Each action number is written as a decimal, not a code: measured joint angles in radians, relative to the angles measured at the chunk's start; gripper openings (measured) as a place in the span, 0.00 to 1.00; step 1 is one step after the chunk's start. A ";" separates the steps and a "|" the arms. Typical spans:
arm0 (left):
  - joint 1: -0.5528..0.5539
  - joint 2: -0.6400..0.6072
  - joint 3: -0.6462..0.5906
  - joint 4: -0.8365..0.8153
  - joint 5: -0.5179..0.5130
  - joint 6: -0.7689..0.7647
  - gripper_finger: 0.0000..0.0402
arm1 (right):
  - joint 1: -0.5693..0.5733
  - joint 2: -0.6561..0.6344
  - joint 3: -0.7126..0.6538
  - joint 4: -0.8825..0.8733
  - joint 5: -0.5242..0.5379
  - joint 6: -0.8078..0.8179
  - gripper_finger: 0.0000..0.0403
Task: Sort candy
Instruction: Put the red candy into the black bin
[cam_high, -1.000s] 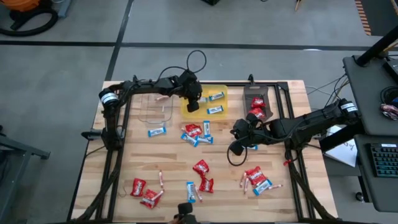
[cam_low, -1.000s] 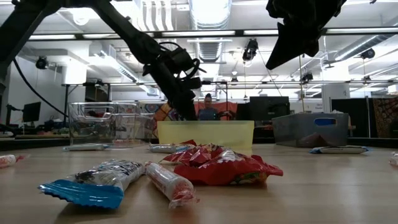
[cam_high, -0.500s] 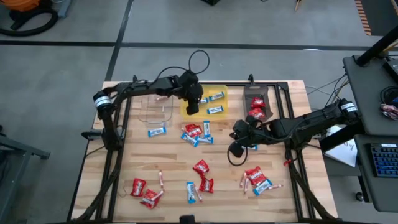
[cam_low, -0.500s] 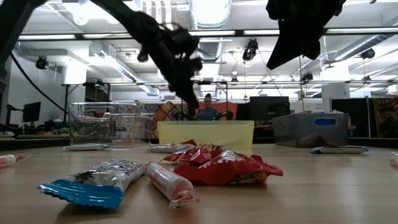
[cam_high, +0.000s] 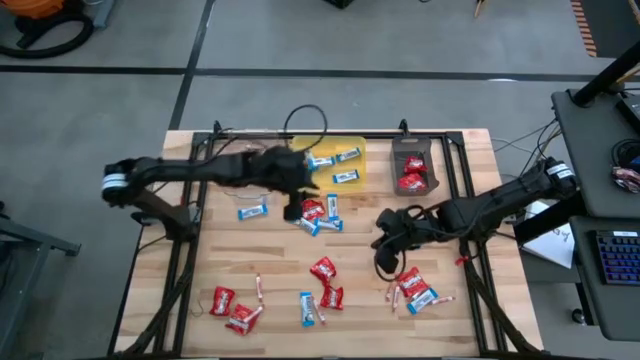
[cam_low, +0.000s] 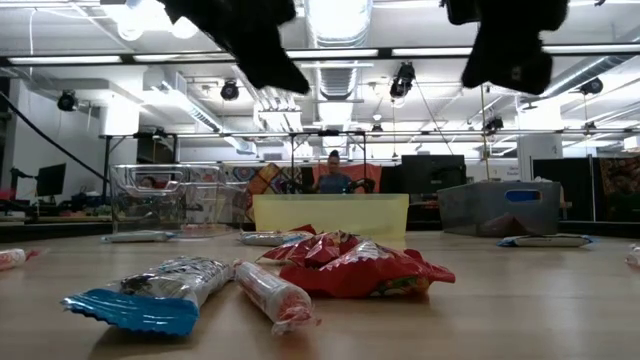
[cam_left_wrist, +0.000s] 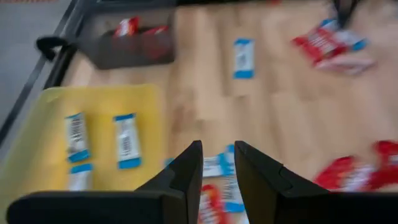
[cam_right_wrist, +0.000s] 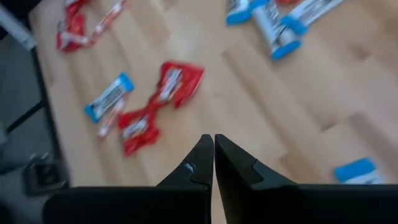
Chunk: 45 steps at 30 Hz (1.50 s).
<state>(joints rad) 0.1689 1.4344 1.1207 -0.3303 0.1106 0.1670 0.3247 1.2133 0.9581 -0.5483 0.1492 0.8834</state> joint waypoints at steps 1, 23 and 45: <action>-0.029 -0.028 -0.029 0.021 -0.002 -0.031 0.19 | 0.011 0.000 0.000 -0.001 -0.012 0.019 0.02; -0.437 -0.227 -0.285 0.339 -0.383 -0.290 0.19 | 0.200 0.000 -0.006 -0.409 -0.224 0.605 0.02; -0.437 -0.227 -0.285 0.337 -0.425 -0.289 0.19 | 0.280 0.186 -0.031 -0.405 -0.235 0.687 0.35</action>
<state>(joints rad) -0.2676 1.2079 0.8352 0.0070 -0.3141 -0.1223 0.6044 1.3989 0.9276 -0.9530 -0.0860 1.5702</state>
